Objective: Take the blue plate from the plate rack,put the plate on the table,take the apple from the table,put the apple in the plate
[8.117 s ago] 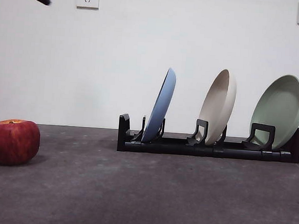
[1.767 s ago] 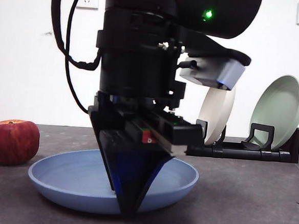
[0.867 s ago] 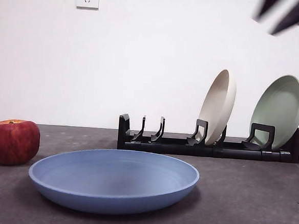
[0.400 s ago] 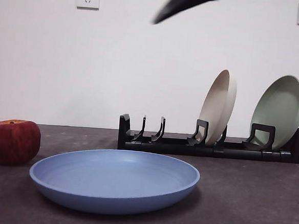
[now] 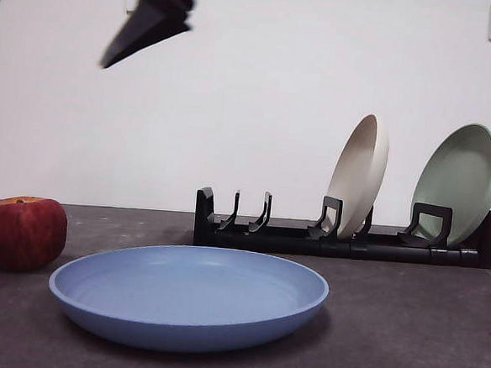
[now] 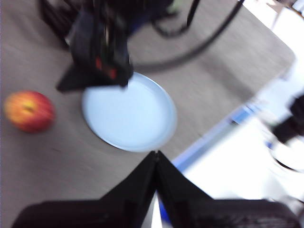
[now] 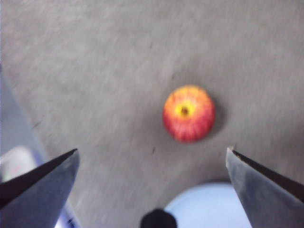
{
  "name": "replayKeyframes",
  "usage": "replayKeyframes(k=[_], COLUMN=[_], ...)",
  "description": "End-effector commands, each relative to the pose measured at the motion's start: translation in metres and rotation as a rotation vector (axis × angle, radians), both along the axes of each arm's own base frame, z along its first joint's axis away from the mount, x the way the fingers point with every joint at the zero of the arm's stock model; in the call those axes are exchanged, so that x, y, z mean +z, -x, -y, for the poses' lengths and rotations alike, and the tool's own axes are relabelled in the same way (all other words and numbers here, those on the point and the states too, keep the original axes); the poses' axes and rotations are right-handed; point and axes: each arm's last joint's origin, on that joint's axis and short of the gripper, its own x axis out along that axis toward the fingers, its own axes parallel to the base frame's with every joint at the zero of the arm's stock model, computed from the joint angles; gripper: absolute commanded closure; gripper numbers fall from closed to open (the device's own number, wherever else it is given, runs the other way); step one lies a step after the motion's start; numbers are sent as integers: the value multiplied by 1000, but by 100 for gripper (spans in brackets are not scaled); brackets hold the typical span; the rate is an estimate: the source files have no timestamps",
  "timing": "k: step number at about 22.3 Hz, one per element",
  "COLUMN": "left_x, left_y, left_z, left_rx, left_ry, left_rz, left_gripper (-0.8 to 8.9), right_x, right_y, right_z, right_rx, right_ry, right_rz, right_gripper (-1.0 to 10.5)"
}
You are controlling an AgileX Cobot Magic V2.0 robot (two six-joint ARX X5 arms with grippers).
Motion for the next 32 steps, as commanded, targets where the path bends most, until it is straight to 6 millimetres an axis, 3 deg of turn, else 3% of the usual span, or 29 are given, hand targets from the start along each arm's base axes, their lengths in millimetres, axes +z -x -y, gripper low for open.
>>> replayKeyframes(k=[1,9,20,23,32], left_x=[1,0,-1,-1,-1], left_y=[1,10,13,13,13], left_z=[-6,-25,-30,-30,-30], left_rx=[29,8,-17,-17,-14], left_ry=[-28,2,36,38,32], left_rz=[74,133,122,120,127], left_gripper=[822,822,822,822,822], right_x=[-16,-79,-150,-157,-155], right_y=[-7,-29,-46,-50,-52], right_z=[-21,-61,-73,-71,-69], right_rx=[-4,-35,-58,-70,-90], right_ry=[17,15,129,144,161], right_rz=[33,16,-15,-22,-6], right_gripper=[56,57,62,62,68])
